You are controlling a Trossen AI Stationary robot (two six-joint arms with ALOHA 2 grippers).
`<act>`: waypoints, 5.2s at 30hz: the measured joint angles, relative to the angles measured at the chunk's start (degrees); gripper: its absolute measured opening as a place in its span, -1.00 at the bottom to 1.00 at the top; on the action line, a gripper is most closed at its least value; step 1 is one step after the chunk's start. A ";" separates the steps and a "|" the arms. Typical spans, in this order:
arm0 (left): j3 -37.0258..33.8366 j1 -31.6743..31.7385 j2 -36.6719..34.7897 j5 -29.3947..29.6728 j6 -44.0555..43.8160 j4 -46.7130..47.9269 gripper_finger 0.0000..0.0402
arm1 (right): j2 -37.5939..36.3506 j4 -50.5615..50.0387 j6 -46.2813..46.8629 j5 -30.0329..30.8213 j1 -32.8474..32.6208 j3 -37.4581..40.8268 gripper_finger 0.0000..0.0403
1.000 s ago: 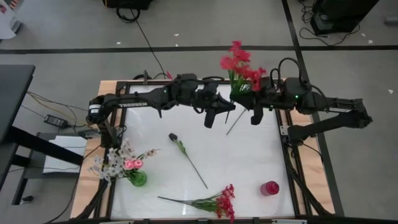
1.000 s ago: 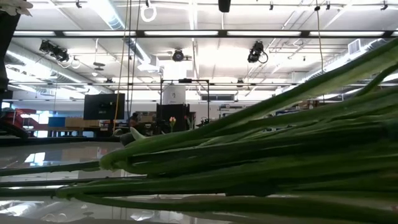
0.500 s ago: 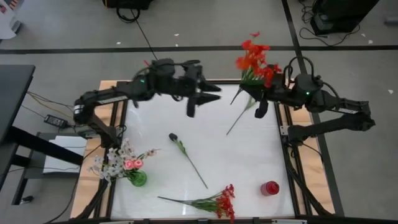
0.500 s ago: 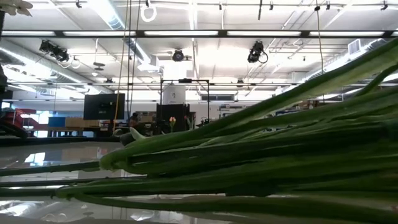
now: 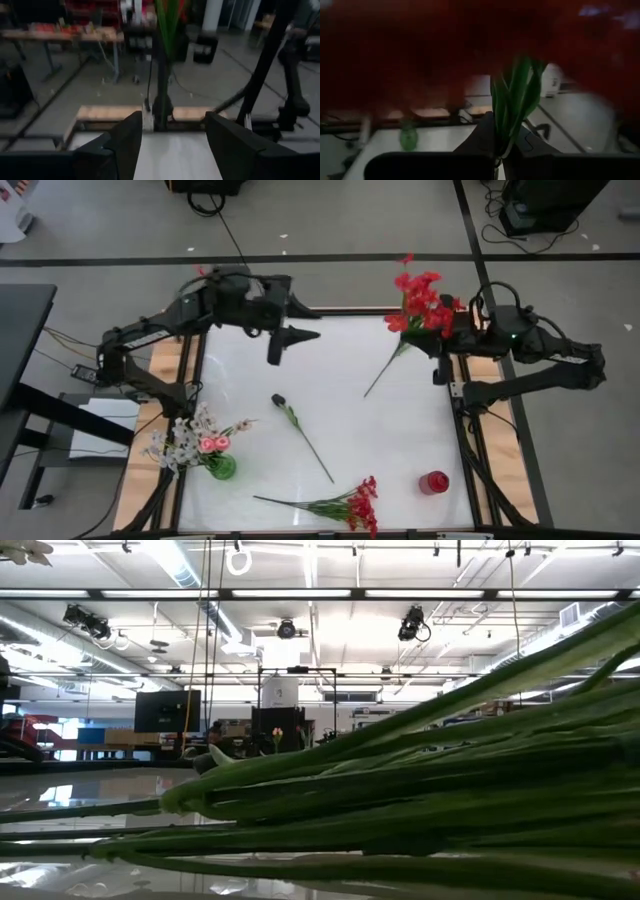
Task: Sort flowers into vase by color
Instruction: Put the right red flowers into the red vase
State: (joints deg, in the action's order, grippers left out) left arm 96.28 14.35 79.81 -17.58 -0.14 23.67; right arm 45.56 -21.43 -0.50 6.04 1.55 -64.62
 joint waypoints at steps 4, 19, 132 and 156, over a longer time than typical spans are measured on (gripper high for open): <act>0.14 1.17 -1.48 -0.08 0.81 0.29 0.11 | -0.35 0.59 0.90 0.20 -1.83 -0.01 -0.93; -3.40 1.70 -2.18 2.35 0.83 4.80 0.10 | -0.33 -3.24 7.03 0.12 -10.65 1.36 -0.93; -3.42 1.70 -1.83 3.85 0.81 4.06 0.10 | -24.83 16.91 5.05 -23.63 -40.95 50.93 -0.56; -3.42 1.70 -1.83 3.85 0.81 4.04 0.10 | -23.09 2.71 38.41 -25.65 -40.93 44.99 -0.04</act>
State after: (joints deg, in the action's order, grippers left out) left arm 92.86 16.05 77.97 -13.74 0.67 27.70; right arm 22.47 -18.72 37.91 -19.60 -39.38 -19.63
